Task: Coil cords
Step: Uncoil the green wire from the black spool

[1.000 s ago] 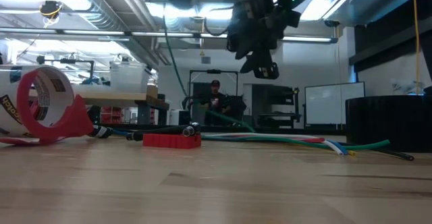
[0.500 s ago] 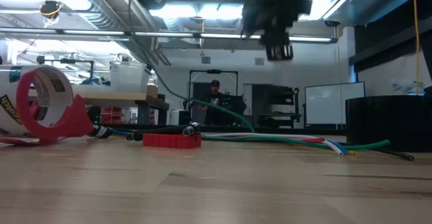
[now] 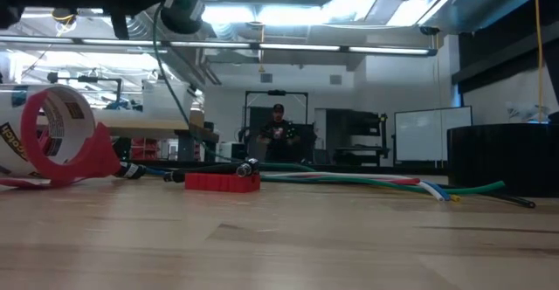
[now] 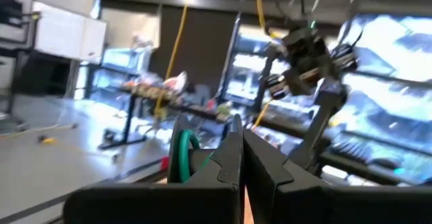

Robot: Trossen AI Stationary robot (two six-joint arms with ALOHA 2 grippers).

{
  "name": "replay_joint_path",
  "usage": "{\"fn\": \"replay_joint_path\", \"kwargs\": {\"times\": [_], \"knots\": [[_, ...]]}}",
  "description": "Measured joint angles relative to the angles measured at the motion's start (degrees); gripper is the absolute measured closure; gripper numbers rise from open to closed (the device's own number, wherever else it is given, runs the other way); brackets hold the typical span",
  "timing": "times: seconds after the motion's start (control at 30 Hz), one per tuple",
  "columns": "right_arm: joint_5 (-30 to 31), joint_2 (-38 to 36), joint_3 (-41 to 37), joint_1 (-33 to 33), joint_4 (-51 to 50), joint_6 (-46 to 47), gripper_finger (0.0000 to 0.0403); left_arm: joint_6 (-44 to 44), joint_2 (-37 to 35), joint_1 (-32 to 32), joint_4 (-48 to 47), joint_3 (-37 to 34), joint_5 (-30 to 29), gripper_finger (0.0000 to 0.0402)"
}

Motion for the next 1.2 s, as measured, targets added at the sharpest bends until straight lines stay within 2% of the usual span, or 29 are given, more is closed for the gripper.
{"fn": "replay_joint_path", "kwargs": {"times": [0.13,0.3,0.47,0.57,0.73,0.87,0.93,1.03,1.2], "knots": [[6.1,-9.1,-12.4,0.0,13.0,5.9,0.0258,-1.1,2.1,0.0,4.5,-1.9,0.5,0.0401],[8.0,-16.2,-30.4,0.0,37.6,15.5,0.0258,-1.7,6.2,0.0,7.7,-2.0,3.9,0.0401],[15.1,-14.7,-44.7,0.0,63.7,24.8,0.0258,-1.1,13.8,0.1,18.8,-2.0,7.6,0.0401],[18.5,-10.8,-49.7,0.0,73.1,29.3,0.0258,-1.1,20.0,0.1,23.6,-1.1,8.4,0.0401],[19.3,-2.6,-51.2,0.0,80.0,37.4,0.0258,1.5,31.5,0.1,28.8,4.4,8.7,0.0401],[15.1,3.9,-49.8,0.0,83.4,38.0,0.0258,6.6,39.6,0.5,36.6,8.9,9.4,0.0401],[13.2,6.7,-48.9,0.0,84.7,40.0,0.0258,6.7,42.9,1.6,40.0,9.9,11.7,0.0401],[11.1,10.1,-47.5,0.0,85.2,43.0,0.0258,2.9,47.4,3.9,42.9,11.0,15.4,0.0401],[8.5,13.6,-45.1,0.0,85.3,43.9,0.0258,-4.2,55.2,7.1,44.9,13.7,16.4,0.0401]]}}
